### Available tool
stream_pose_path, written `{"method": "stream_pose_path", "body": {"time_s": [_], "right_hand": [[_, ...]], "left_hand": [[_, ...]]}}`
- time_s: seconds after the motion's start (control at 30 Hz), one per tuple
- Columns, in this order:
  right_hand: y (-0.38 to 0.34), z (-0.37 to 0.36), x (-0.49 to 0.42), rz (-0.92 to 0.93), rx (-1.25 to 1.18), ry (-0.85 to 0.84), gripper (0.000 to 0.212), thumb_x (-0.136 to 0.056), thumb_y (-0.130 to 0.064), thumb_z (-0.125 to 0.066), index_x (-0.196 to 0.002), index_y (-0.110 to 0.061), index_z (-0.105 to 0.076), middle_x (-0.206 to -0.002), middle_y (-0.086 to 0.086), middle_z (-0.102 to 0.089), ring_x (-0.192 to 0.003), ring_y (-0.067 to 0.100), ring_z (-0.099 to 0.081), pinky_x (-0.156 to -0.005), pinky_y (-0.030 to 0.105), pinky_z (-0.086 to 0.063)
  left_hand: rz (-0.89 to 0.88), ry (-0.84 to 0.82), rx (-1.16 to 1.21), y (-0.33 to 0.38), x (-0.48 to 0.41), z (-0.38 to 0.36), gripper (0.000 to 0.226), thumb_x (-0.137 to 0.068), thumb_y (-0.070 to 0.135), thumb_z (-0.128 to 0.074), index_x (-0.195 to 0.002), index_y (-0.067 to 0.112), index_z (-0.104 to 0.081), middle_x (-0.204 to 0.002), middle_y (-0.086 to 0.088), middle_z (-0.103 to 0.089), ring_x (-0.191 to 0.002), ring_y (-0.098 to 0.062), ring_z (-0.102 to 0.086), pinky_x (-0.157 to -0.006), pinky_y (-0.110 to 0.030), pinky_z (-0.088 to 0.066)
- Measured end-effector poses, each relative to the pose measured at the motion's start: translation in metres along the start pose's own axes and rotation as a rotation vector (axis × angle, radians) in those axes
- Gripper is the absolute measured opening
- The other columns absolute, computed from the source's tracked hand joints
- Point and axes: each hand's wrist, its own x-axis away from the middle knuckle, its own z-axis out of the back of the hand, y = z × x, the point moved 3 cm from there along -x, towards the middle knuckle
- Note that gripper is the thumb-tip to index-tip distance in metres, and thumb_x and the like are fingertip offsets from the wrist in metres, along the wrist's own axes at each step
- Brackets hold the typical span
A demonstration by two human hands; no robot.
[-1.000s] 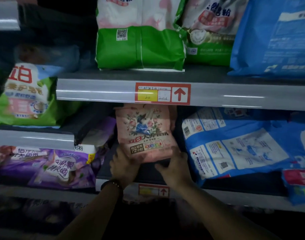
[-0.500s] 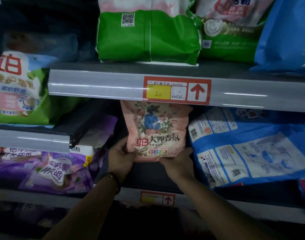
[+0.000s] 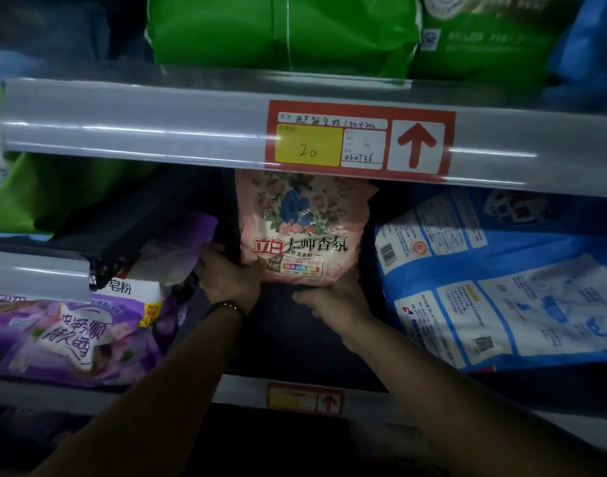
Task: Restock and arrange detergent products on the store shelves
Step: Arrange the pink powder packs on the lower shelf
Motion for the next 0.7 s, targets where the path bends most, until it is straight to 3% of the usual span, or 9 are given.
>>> {"method": "stream_pose_path", "body": {"time_s": [0.03,0.1,0.2,0.33,0.43,0.57,0.63,0.7], "right_hand": [[-0.003,0.001,0.003,0.006,0.003,0.001,0.073,-0.064,-0.03,-0.088,-0.125,-0.039,-0.049,-0.128,-0.006,-0.064,-0.118,0.018,-0.062,-0.099,0.044,-0.057],[-0.004,0.004,0.006,-0.011,0.036,0.118,0.085,-0.06,-0.038,-0.084,-0.137,-0.037,-0.047,-0.134,-0.002,-0.054,-0.125,0.02,-0.05,-0.099,0.039,-0.051],[-0.006,0.001,0.004,-0.015,-0.025,0.231,0.096,-0.044,-0.046,-0.08,-0.135,-0.041,-0.049,-0.125,-0.004,-0.059,-0.12,0.019,-0.057,-0.095,0.04,-0.056],[-0.01,-0.012,0.007,-0.004,-0.071,0.166,0.118,-0.032,-0.049,-0.08,-0.143,-0.035,-0.043,-0.133,-0.003,-0.061,-0.117,0.018,-0.063,-0.09,0.037,-0.06],[-0.015,-0.016,0.012,0.013,0.02,0.104,0.129,-0.034,-0.055,-0.077,-0.153,-0.033,-0.033,-0.145,-0.001,-0.05,-0.124,0.022,-0.057,-0.092,0.04,-0.06],[-0.022,-0.003,0.021,0.005,0.041,-0.015,0.112,-0.046,-0.054,-0.077,-0.15,-0.037,-0.041,-0.149,-0.005,-0.05,-0.126,0.017,-0.056,-0.099,0.037,-0.054],[-0.029,0.007,0.041,0.048,0.148,-0.085,0.101,-0.064,-0.045,-0.079,-0.155,-0.031,-0.038,-0.151,-0.008,-0.047,-0.134,0.017,-0.05,-0.106,0.035,-0.049],[-0.033,0.018,0.065,0.117,0.206,-0.084,0.075,-0.08,-0.03,-0.076,-0.149,-0.025,-0.047,-0.138,-0.009,-0.053,-0.132,0.014,-0.053,-0.102,0.026,-0.048]], "left_hand": [[0.017,0.004,-0.023,0.003,0.01,0.001,0.055,-0.073,0.016,-0.086,-0.115,0.006,-0.051,-0.117,-0.018,-0.061,-0.109,-0.037,-0.06,-0.088,-0.044,-0.048],[-0.078,-0.141,-0.048,0.007,0.034,-0.004,0.044,-0.082,0.017,-0.077,-0.114,0.005,-0.049,-0.117,-0.02,-0.058,-0.109,-0.041,-0.058,-0.089,-0.044,-0.048],[-0.339,-0.332,-0.274,0.005,0.062,-0.012,0.062,-0.086,0.03,-0.074,-0.135,0.01,-0.042,-0.13,-0.02,-0.048,-0.115,-0.043,-0.051,-0.096,-0.049,-0.045],[-0.5,-0.399,-0.445,-0.01,0.067,-0.014,0.081,-0.091,0.04,-0.061,-0.16,0.02,-0.025,-0.152,-0.02,-0.035,-0.13,-0.046,-0.045,-0.104,-0.055,-0.044],[-0.522,-0.467,-0.613,-0.022,0.069,-0.021,0.092,-0.095,0.055,-0.038,-0.166,0.018,0.007,-0.17,-0.023,-0.013,-0.153,-0.044,-0.023,-0.12,-0.055,-0.033],[-0.438,-0.548,-0.698,-0.014,0.071,-0.023,0.099,-0.088,0.066,-0.025,-0.164,0.018,0.019,-0.172,-0.024,0.004,-0.159,-0.042,-0.008,-0.127,-0.052,-0.02],[-0.427,-0.633,-0.729,-0.01,0.067,-0.019,0.109,-0.079,0.069,-0.027,-0.162,0.02,0.024,-0.172,-0.025,0.011,-0.159,-0.043,-0.005,-0.128,-0.052,-0.017],[-0.359,-0.757,-0.714,-0.005,0.059,-0.016,0.123,-0.068,0.072,-0.037,-0.161,0.021,0.026,-0.17,-0.027,0.014,-0.159,-0.044,-0.002,-0.128,-0.051,-0.018]]}}
